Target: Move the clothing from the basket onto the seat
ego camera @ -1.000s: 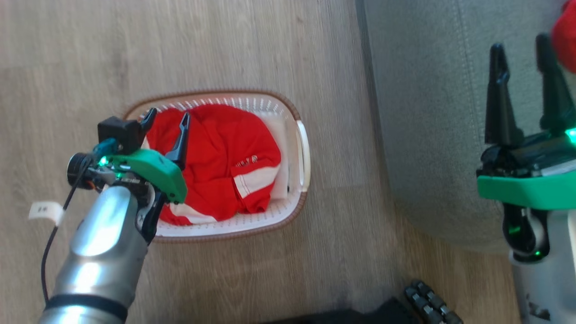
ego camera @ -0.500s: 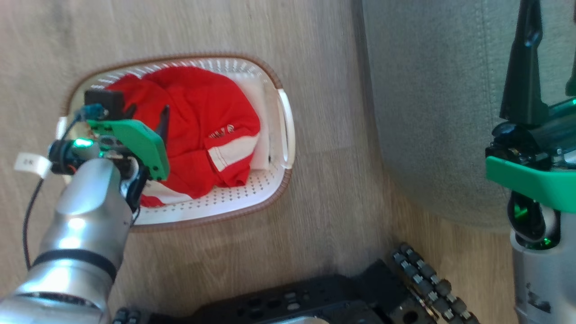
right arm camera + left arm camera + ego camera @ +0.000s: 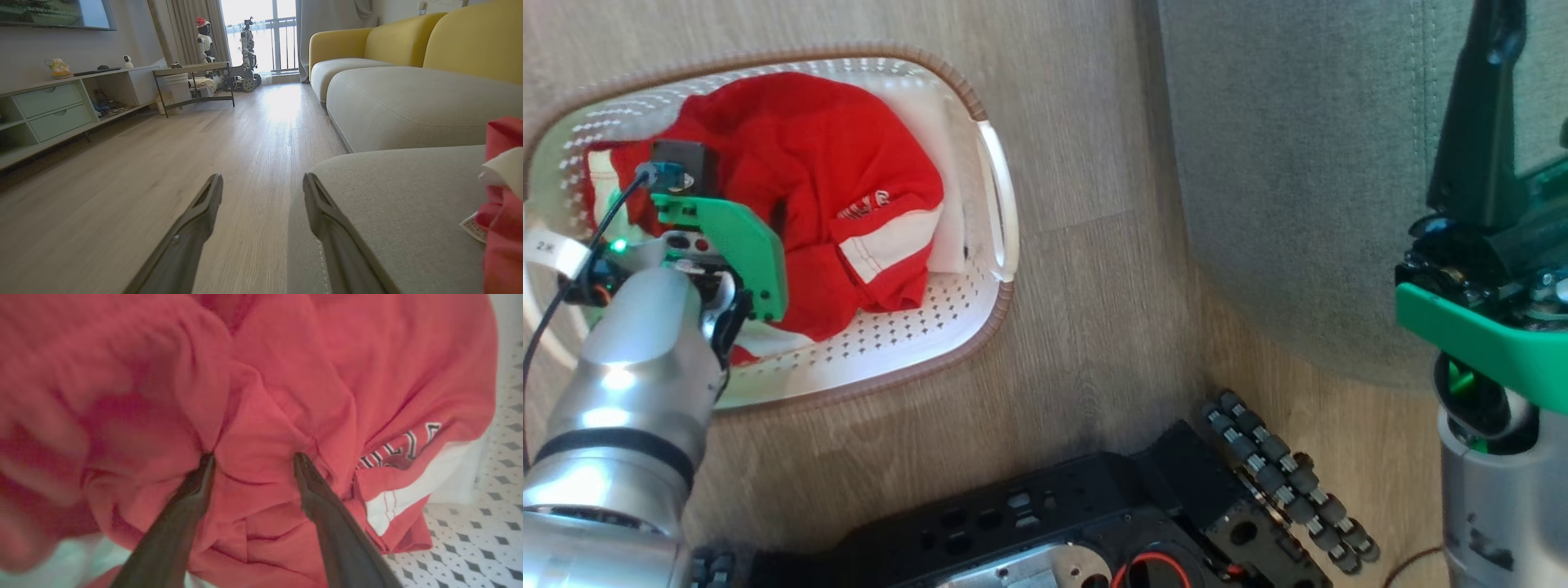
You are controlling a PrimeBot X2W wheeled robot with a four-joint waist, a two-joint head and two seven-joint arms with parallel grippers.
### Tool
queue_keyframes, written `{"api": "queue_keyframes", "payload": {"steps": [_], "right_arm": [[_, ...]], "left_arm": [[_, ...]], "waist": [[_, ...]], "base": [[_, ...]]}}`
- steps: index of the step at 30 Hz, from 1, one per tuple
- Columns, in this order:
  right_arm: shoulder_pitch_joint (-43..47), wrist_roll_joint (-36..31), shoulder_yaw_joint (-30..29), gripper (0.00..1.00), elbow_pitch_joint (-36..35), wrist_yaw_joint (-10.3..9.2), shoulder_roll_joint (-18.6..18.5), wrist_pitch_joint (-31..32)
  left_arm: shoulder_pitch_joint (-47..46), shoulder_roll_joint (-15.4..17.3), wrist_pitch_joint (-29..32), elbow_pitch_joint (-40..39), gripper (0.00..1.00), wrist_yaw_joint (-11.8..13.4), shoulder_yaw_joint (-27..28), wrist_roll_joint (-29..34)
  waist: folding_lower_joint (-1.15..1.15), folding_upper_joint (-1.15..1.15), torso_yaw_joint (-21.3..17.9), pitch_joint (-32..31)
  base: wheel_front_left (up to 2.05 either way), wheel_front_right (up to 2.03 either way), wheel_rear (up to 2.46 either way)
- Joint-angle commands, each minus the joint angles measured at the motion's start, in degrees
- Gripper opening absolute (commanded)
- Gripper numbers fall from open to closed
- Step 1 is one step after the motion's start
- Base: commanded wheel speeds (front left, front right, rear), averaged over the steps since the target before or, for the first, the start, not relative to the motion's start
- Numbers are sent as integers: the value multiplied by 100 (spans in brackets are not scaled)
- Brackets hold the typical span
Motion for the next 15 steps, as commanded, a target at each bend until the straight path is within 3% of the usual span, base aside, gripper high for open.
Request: {"api": "queue_keyframes", "payload": {"steps": [1, 7, 8, 9, 10, 15], "right_arm": [[107, -24, 115, 100, -216, -1, 37, -36], [78, -43, 120, 100, -221, -1, 54, -36], [79, -49, 118, 100, -221, -1, 56, -36], [79, -55, 117, 100, -219, -1, 59, -36], [78, -60, 117, 100, -217, -1, 62, -36], [63, -73, 137, 100, -182, -1, 75, -36]], "left_arm": [[71, 232, 78, 24, 100, 38, -7, 113], [82, 275, 528, 62, 96, -11, -356, 351], [75, 274, 534, 64, 68, -18, -367, 345], [63, 273, 525, 65, 28, -24, -377, 339], [52, 272, 514, 67, 0, -30, -389, 336], [14, 278, 386, 72, 0, -58, -414, 283]], "waist": [[0, 0, -75, 88], [0, 0, -117, 151], [0, 0, -118, 148], [0, 0, -119, 144], [0, 0, -119, 138], [0, 0, -114, 62]], "base": [[0, 0, 0], [0, 0, 0], [0, 0, 0], [0, 0, 0], [0, 0, 0], [0, 0, 0]]}}
